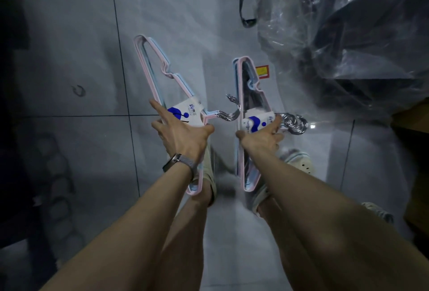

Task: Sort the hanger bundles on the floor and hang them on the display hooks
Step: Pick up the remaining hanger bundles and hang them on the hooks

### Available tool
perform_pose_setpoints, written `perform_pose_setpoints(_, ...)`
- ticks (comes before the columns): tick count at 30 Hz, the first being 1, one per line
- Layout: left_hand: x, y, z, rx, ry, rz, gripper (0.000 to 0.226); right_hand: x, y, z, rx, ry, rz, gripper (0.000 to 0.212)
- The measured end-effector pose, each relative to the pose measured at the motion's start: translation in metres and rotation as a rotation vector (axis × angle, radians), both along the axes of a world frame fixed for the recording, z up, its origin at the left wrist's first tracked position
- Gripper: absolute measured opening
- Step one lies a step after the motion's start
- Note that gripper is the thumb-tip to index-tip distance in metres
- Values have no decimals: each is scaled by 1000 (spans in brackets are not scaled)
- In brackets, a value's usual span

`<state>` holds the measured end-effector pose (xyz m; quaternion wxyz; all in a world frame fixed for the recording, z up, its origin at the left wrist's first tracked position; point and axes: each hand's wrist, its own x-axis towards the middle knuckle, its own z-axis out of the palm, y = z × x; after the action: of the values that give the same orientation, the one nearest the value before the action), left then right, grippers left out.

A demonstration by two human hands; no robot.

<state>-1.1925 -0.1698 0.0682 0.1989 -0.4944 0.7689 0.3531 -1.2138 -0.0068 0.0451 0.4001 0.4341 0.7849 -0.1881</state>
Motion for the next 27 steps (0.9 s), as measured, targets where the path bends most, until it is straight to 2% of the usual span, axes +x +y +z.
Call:
perform_pose_setpoints(6, 11, 3, 13, 39, -12, 2, 151, 3, 0, 12, 63, 74, 36, 120)
perform_pose_setpoints(13, 0, 3, 84, 45, 5, -29, 153, -4, 8, 101, 43, 139, 40, 117)
perform_pose_setpoints(18, -18, 8, 182, 33, 55, 1, 151, -26, 15, 213, 19, 189, 164, 117)
perform_pose_setpoints(27, -43, 16, 419, -30, 266, 90, 147, -73, 18, 451, -114, 385, 414, 112)
